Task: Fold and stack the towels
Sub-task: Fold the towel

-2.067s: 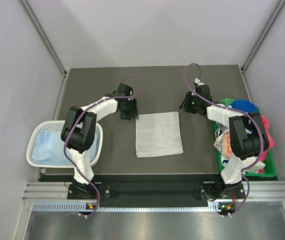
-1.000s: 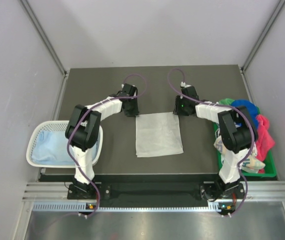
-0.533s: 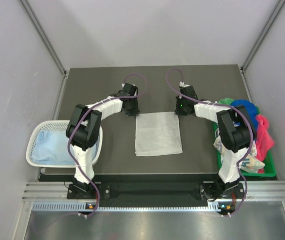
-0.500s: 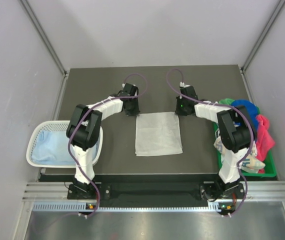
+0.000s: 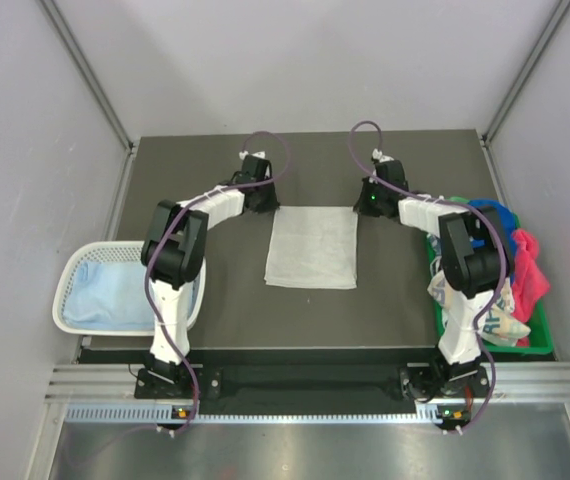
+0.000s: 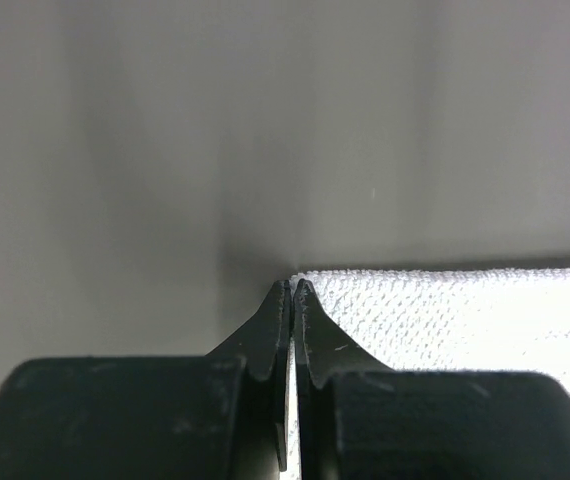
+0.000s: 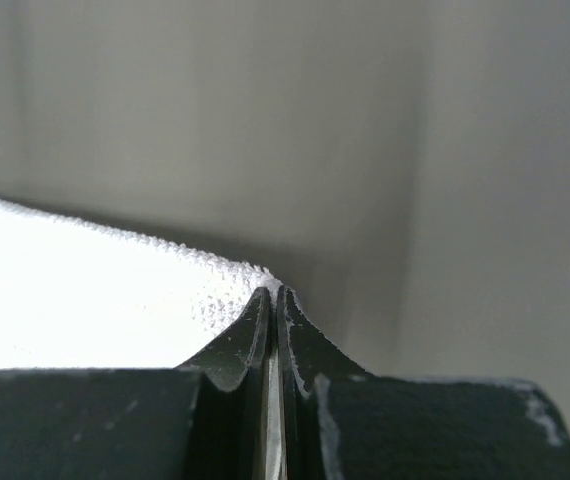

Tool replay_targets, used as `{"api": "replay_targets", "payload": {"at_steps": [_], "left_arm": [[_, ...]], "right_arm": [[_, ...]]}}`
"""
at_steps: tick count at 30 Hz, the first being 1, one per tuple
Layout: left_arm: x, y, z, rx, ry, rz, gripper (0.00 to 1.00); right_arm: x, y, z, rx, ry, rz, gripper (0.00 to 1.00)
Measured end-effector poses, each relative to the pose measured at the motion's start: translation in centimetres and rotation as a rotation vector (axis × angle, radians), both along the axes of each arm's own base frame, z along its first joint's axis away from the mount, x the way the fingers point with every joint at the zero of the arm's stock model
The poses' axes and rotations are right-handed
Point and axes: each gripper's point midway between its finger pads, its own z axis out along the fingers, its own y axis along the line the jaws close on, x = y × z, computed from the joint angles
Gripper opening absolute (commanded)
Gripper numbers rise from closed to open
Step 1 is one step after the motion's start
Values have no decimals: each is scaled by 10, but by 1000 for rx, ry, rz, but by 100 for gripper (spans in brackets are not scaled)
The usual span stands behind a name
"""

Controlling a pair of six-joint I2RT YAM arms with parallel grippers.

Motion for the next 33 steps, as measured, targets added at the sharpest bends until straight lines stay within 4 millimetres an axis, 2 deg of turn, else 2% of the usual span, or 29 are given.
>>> {"api": "replay_targets", "payload": {"at_steps": [5, 7, 10, 14, 19, 24, 27, 33], "left_arm": [[25, 0, 16, -88, -100, -7, 0], [28, -1, 20, -113, -137, -15, 0], [21, -2, 18, -144, -161, -30, 0], [2, -2, 19, -183, -173, -45, 0], [-11, -2, 40, -231, -232, -58, 0], [-13, -4, 66, -255, -288, -78, 0], [-13, -5, 74, -254, -307, -93, 1], [-17, -4, 71, -230, -308, -121, 9]], "right_arm": [[16, 3, 14, 32, -80, 2, 1], [18, 4, 19, 42, -108, 5, 1], [13, 4, 24, 52, -135, 8, 1], [1, 2, 32, 64, -160, 11, 1], [-11, -1, 45, 81, -205, 15, 1], [-22, -1, 48, 91, -226, 16, 1], [-30, -1, 47, 93, -229, 22, 1], [-46, 7, 49, 98, -248, 46, 1]]}}
